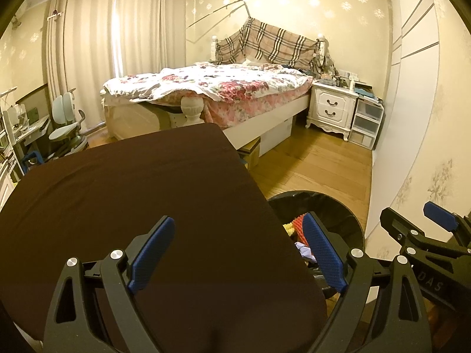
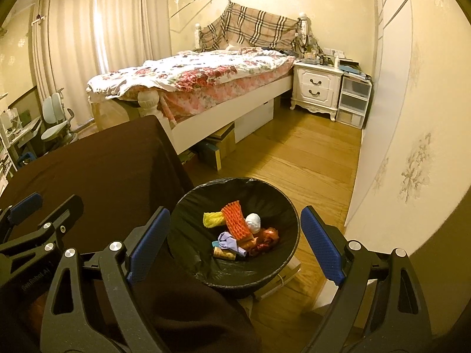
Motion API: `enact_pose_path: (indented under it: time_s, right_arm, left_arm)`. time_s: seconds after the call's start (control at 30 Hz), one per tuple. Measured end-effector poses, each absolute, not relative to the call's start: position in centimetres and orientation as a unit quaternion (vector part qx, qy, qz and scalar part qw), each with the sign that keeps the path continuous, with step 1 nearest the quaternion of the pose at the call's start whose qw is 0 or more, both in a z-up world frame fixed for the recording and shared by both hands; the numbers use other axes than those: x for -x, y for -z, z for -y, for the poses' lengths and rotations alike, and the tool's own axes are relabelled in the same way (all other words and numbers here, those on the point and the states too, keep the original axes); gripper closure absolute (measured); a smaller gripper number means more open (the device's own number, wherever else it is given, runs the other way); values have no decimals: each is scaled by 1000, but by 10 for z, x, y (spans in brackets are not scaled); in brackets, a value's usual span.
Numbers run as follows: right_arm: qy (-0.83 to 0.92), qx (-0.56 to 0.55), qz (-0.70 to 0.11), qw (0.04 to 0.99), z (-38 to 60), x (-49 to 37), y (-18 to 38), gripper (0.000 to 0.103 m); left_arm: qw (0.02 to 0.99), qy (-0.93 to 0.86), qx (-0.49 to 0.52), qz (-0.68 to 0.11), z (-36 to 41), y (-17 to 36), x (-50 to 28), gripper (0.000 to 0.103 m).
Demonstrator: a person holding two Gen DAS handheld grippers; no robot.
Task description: Collect trash
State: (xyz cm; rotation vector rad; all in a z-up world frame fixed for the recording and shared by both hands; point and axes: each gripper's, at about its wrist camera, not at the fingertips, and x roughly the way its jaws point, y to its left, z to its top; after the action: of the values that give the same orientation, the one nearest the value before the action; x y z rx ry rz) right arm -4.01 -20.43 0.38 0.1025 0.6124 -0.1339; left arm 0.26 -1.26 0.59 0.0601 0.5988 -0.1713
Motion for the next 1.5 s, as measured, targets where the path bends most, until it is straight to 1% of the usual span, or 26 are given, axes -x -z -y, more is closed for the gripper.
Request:
enact_pose_path:
  time_s: [1.5]
  right_arm:
    - [66,-50,-303,949,206,40,-4,15]
  left_arm:
    - [951,85,-29,-297,9,-6,-1,15]
